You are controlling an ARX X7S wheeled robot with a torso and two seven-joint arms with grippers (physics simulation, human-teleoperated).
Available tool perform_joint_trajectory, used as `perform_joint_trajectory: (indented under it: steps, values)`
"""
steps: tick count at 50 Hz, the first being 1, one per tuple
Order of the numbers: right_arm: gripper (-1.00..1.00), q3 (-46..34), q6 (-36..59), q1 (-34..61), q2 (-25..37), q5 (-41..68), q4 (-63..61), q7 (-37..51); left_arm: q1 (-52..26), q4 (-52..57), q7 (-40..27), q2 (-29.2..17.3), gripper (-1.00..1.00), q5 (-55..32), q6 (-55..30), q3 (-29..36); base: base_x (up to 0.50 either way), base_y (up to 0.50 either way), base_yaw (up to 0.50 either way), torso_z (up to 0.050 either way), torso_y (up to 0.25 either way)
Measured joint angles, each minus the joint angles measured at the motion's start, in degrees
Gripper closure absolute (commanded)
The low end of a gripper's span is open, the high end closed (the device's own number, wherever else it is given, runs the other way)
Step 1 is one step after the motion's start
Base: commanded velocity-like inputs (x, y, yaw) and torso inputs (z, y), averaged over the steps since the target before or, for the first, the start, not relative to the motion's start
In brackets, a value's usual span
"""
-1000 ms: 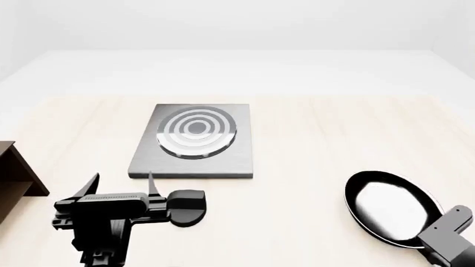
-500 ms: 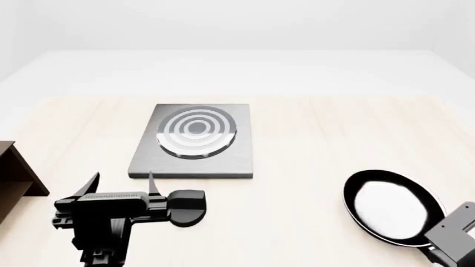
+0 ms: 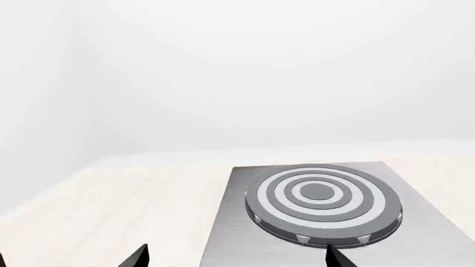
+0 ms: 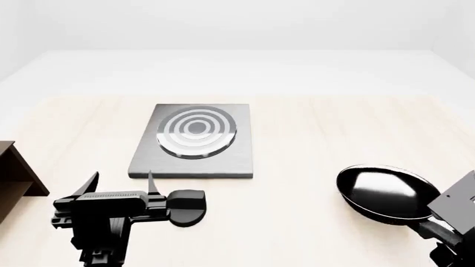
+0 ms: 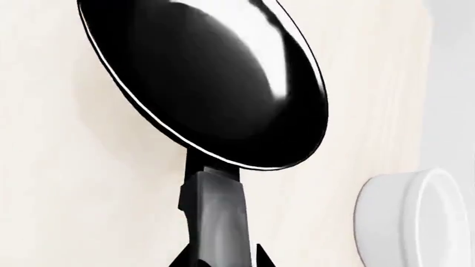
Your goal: Turn on the stove and put the frying pan on it.
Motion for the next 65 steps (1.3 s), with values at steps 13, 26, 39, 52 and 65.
perform_joint_trajectory:
  steps: [13,26,39,52,65]
  values:
    - [1.0,2.2,3.6,5.3,-0.6,1.6,-3.4,-2.3,0.1,-0.1,-0.2,-0.2,-1.0,-0.2,0.2,0.1,0.0,0.0,0.0,0.0,0.0]
    - [1.0,1.6,7.9,14.1,-3.4,-1.2,-5.3,-5.5,0.1,-0.3,-0.5,-0.4,-1.0,-0.4,0.4,0.2,0.0,0.0,0.0,0.0,0.001]
    - [1.0,-0.5,8.3,21.5,-9.1,-5.5,-3.1,-7.2,0.2,-0.5,-0.6,-0.5,-1.0,-0.7,0.8,0.2,0.0,0.0,0.0,0.0,0.002]
    - [1.0,-1.7,5.4,26.5,-16.4,-9.0,2.2,-7.2,0.3,-0.6,-0.8,-0.8,-1.0,-1.0,1.2,0.2,0.0,0.0,0.0,0.0,0.002]
    - [1.0,-4.4,2.0,31.3,-23.9,-13.5,8.8,-7.0,0.3,-0.4,-1.0,-1.1,-1.0,-1.3,1.1,0.1,0.0,0.0,0.0,0.0,0.002]
